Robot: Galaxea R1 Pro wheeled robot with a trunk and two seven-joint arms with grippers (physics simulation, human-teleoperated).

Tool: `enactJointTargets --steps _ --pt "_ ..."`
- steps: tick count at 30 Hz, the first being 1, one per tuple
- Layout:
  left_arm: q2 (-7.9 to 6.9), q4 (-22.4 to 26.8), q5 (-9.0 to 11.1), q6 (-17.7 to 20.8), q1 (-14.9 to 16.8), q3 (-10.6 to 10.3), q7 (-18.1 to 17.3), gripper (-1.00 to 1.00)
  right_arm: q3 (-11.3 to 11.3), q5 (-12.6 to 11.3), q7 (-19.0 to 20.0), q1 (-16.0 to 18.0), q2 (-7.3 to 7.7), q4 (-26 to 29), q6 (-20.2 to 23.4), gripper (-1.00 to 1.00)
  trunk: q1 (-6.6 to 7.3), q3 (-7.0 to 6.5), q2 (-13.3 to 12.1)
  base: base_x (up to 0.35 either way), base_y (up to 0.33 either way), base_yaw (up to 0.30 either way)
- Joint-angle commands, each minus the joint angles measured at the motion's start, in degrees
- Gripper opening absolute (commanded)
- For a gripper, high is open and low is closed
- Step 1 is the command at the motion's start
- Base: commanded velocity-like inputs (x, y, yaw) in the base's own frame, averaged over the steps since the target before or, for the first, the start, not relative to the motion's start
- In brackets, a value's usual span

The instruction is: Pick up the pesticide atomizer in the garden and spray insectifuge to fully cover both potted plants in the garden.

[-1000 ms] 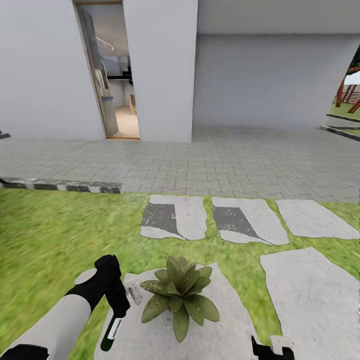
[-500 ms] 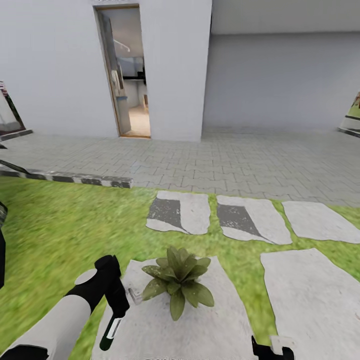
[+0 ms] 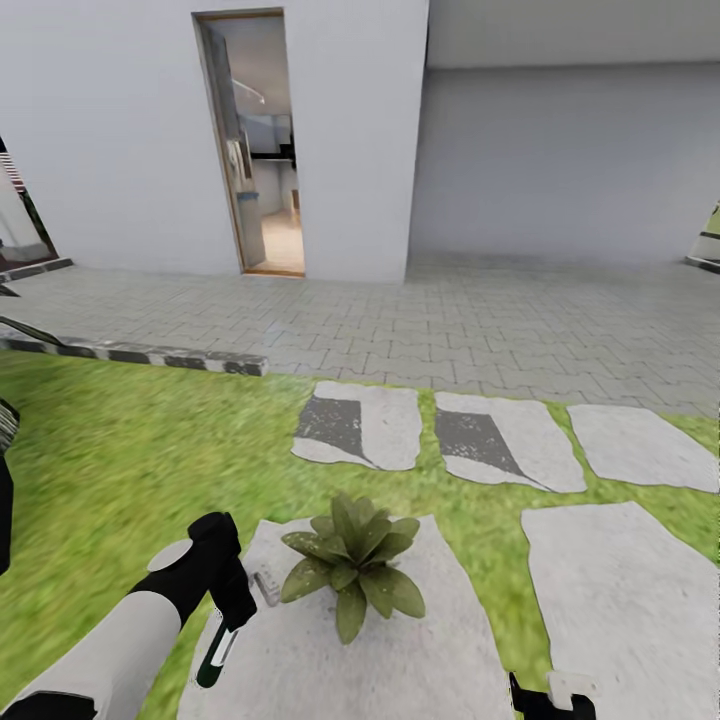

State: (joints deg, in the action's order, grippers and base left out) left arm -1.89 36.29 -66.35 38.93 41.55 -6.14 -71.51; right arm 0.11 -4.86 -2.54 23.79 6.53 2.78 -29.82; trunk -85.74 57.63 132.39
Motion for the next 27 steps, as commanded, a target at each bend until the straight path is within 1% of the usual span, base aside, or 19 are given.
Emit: enactJointTargets --steps 1,6,12,17,23,27 --pt "-0.04 0.1 -0.18 0.53 0.03 -0.21 -0.39 -1.0 0.07 -0.5 0.17 0.03 -0.02 -0.01 -0.18 1.0 0.0 0.05 0.02 0.083 -0.247 0.0" --pt "-0.04 0.1 -0.14 0.54 0.03 -0.21 -0.39 -1.0 0.07 -0.5 0.17 0.03 -0.09 -0.03 -0.15 1.0 0.0 0.05 0.02 0.021 -0.266 0.017" --pt "-0.27 0.02 -0.24 0.54 0.03 -0.19 -0.39 -1.0 0.07 -0.5 0.17 0.03 -0.11 -0.05 -0.18 1.0 0.0 0.05 0.02 0.091 -0.228 0.232" --pt "-1.01 0.01 -0.18 0.7 -0.04 -0.11 -0.32 -1.0 0.07 -0.5 0.17 0.03 -0.11 -0.05 -0.16 1.0 0.0 0.05 0.02 0.06 -0.024 0.276" --pt "-0.96 0.05 -0.06 0.71 -0.02 -0.1 -0.38 -1.0 0.07 -0.5 0.17 0.03 -0.11 -0.05 -0.18 1.0 0.0 0.05 0.02 0.002 -0.001 0.277" --pt "-0.92 0.04 -0.01 0.71 0.01 -0.1 -0.39 -1.0 0.07 -0.48 0.17 0.03 -0.11 -0.05 -0.15 1.0 0.0 0.05 0.02 0.149 -0.086 0.207"
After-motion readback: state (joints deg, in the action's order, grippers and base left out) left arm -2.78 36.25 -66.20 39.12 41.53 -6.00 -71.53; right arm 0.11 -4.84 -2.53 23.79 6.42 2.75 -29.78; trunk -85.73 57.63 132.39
